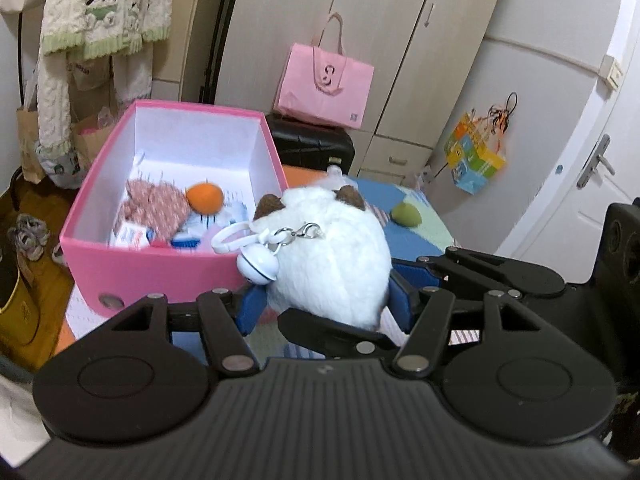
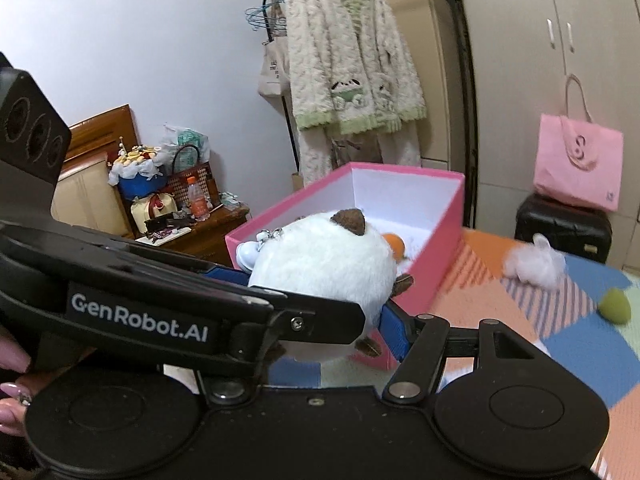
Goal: Organize soft objects
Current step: 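Carry the white plush cat with the left tool over the pink shoebox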
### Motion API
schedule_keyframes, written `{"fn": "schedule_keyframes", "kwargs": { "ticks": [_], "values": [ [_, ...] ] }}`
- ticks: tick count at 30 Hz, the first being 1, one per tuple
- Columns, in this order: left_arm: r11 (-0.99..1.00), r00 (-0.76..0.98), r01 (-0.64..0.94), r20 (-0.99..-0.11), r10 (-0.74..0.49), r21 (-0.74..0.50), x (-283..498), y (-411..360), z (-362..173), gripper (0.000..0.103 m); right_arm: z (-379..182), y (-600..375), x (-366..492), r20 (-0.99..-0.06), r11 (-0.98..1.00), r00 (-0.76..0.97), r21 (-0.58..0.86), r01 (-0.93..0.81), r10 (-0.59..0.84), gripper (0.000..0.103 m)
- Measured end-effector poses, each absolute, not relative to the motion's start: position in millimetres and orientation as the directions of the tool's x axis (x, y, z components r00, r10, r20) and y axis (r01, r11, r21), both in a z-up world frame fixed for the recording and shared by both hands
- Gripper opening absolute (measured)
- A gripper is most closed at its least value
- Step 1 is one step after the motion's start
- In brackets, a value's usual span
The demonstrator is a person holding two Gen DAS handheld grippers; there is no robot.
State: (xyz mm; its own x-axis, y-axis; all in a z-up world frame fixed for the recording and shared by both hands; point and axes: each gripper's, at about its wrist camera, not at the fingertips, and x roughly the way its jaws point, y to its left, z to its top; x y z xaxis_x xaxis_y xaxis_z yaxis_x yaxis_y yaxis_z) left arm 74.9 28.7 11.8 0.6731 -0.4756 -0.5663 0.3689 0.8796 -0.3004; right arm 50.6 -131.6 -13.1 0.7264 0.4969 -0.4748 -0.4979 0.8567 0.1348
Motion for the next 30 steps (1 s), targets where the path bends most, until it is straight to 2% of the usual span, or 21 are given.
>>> {"fn": "schedule_keyframes", "kwargs": {
  "ticks": [10, 30],
  "values": [
    [0.868, 0.652, 0.359, -0.574, -0.495, -0.342, 142, 41, 13, 0.061, -1, -118, 107, -0.502, 0.863, 0.724, 0.101, -0.495, 0.474, 0.069],
    [0.871, 0.604, 0.292, -0.63, -0.488, -0.395, 265, 50, -6, 0.061, -15, -100, 232, -0.597, 0.874, 0.692, 0.031, -0.486, 0.406, 0.069]
  ]
}}
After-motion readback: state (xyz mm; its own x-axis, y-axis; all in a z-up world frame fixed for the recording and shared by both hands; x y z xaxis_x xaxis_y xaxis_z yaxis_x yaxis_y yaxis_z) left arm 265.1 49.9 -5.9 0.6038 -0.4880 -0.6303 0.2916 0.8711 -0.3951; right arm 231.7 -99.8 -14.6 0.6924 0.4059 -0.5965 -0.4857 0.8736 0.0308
